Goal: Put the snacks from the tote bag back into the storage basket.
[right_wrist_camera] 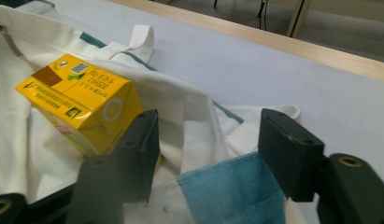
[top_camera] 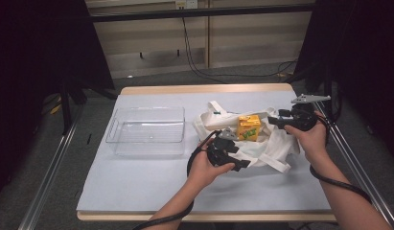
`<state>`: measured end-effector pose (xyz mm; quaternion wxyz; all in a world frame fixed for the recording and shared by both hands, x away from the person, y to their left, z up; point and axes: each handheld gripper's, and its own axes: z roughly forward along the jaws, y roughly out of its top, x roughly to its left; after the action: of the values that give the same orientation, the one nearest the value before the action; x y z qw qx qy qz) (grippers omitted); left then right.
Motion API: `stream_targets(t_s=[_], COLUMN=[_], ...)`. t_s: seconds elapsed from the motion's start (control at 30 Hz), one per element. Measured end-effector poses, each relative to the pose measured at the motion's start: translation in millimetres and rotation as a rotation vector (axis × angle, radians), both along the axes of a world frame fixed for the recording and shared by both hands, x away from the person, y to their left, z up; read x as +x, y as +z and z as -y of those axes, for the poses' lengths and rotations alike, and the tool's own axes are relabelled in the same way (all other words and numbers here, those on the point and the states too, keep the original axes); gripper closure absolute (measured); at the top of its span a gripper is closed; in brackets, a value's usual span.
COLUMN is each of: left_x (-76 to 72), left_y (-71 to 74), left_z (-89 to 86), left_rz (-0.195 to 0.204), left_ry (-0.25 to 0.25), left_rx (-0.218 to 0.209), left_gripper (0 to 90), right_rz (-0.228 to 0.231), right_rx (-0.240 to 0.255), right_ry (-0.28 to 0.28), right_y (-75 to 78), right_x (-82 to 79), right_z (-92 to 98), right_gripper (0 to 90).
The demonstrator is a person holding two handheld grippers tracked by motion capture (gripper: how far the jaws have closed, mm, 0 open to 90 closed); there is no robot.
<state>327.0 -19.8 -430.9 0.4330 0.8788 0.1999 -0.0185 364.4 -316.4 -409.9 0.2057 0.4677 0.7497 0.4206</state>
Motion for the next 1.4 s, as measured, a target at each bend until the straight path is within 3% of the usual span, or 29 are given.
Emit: stream_targets(t_s=[0.03, 0.43, 0.73, 1.0, 1.1, 1.4], left_x=[1.4, 21.0, 37.1, 47.7, 51.7, 64.7], left_y=[3.1, 17.1, 23.1, 32.4, 35.6, 38.5], left_z=[-2.0, -17.0, -20.8, -14.5, -10.0, 6.5], left_rz=[0.007, 0.005, 0.015, 0.027, 0.037, 0.066], left_ry=[0.003, 0.039, 0.057, 0.069, 0.059, 0.047], left_rx=[0.017, 0.014, 0.016, 0.014, 0.032, 0.055], left_gripper=[30.8, 18.5, 16.8, 16.9, 17.2, 17.6], right_rz=[-0.005, 0.009, -0.005, 0.01, 0.005, -0.001], right_rx=[0.006, 0.01, 0.063, 0.043, 0.083, 0.085], right_ry=[0.005, 0.045, 0.093, 0.125, 0.142, 0.151], right_y=[0.9, 11.7, 12.2, 18.7, 18.0, 11.3], right_x=[-1.9, -25.9, -48.0, -64.9, -70.0, -77.2], right_z=[0.0, -7.1, -5.1, -5.6, -4.3, -1.2], right_gripper=[35.3, 17.9, 9.4, 3.9, 3.5, 3.5])
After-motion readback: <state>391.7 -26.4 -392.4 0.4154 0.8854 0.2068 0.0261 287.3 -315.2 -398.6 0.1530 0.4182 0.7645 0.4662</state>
